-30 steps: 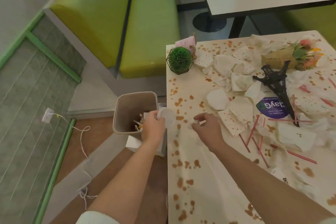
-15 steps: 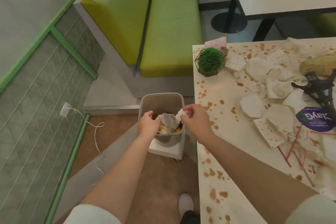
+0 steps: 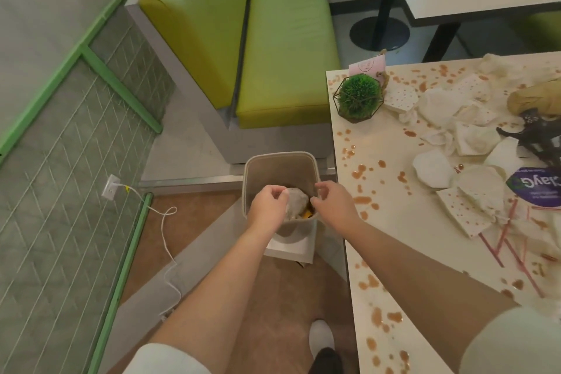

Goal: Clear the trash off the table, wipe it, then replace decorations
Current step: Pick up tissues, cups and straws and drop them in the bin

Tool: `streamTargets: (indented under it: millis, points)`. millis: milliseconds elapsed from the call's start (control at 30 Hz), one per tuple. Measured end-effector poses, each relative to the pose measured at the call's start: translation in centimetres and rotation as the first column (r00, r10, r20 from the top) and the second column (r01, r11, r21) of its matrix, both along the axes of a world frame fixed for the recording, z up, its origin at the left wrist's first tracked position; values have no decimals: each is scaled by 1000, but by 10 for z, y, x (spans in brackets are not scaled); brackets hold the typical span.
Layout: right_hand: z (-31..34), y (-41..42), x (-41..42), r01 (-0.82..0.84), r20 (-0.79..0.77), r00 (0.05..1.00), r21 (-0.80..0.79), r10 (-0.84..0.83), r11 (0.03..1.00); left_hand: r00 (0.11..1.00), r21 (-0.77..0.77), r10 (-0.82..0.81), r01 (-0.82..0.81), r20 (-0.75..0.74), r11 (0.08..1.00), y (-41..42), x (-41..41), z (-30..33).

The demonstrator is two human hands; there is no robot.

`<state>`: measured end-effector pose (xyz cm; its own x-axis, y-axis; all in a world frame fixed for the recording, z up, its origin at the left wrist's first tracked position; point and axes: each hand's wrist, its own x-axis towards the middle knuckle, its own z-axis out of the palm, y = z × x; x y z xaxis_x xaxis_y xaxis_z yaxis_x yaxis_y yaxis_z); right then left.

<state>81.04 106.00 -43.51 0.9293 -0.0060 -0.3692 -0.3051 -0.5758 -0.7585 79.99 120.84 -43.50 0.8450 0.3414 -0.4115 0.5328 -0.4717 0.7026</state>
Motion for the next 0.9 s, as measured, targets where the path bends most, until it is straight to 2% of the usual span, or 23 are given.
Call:
streamTargets:
  millis: [267, 533, 733, 900]
  points:
    - [22, -68, -18, 269, 55, 960, 75, -273, 960, 980, 5, -196, 196, -20, 981, -60, 7, 14]
    - [34, -143, -33, 431, 96, 895, 70, -436, 900, 912, 7, -409, 409, 2, 912, -148, 14, 24]
    - [26, -200, -38, 472, 106, 875, 25, -472, 881, 885, -32, -465, 465, -26, 885, -201, 6, 27]
    - [9, -243, -38, 433, 151, 899, -169, -410, 886, 874, -31, -481, 480, -64, 877, -233, 1, 20]
